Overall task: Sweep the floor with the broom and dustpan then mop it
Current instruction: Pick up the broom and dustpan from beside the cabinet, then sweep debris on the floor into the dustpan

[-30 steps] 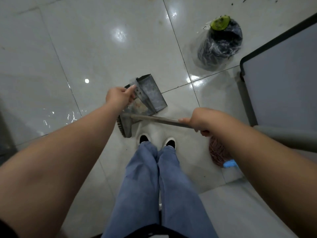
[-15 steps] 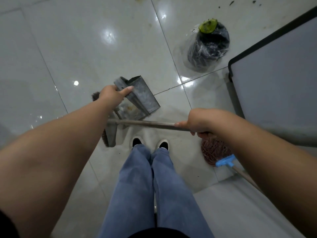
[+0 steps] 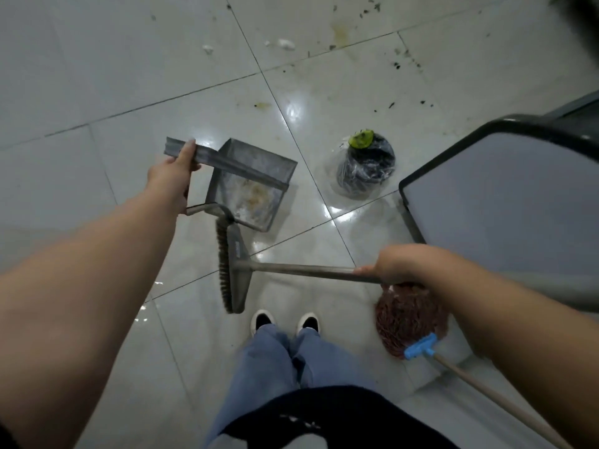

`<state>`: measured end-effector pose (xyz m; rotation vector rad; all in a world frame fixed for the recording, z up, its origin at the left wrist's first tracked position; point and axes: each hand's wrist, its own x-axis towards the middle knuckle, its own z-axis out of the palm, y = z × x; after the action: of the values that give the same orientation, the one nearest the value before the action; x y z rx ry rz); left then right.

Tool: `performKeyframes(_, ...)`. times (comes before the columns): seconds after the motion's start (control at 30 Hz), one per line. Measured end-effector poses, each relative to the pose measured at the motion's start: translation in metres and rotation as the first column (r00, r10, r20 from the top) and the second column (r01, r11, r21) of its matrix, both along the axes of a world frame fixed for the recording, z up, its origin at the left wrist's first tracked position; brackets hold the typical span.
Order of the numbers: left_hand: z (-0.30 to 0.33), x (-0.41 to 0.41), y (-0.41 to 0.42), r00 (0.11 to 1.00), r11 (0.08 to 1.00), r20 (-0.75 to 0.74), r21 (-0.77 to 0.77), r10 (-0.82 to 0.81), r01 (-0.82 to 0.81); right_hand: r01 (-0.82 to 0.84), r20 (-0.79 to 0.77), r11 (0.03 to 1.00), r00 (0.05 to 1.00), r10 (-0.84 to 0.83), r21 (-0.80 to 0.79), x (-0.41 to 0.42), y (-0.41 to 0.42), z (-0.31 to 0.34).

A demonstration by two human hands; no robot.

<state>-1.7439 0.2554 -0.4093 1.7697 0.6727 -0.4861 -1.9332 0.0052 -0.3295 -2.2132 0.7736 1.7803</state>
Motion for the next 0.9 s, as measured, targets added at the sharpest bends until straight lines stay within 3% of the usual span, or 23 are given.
performKeyframes(0.2, 0.053, 0.013, 0.008, 0.995, 0.990, 0.094, -0.137, 0.045, -0.032, 0.149, 0.026, 0.983, 0.989, -0.147, -0.111, 0.008, -0.013, 0.023)
performKeyframes(0.33, 0.078, 0.016, 0.008, 0.990, 0.982, 0.128, -0.187, 0.054, -0.029, 0.343, 0.062, 0.931, 0.939, -0.338, -0.124, 0.017, -0.024, 0.035)
performKeyframes(0.5, 0.087, 0.032, 0.009, 0.988, 0.981, 0.118, -0.174, 0.104, -0.082, 0.640, 0.147, 0.769, 0.759, -0.634, 0.010, 0.010, -0.048, 0.028)
performKeyframes(0.6, 0.083, 0.046, -0.001, 0.988, 0.977, 0.077, -0.175, 0.133, -0.118, 0.787, 0.189, 0.605, 0.580, -0.792, 0.119, 0.027, -0.059, 0.016)
performKeyframes(0.7, 0.069, 0.066, -0.018, 0.990, 0.983, 0.027, -0.128, 0.137, -0.132, 0.841, 0.212, 0.505, 0.466, -0.859, 0.194, 0.063, -0.081, 0.000)
performKeyframes(0.9, 0.065, 0.124, -0.064, 0.996, 0.996, 0.044, 0.020, 0.083, -0.084, 0.861, 0.198, 0.379, 0.328, -0.924, 0.338, 0.139, -0.150, -0.020)
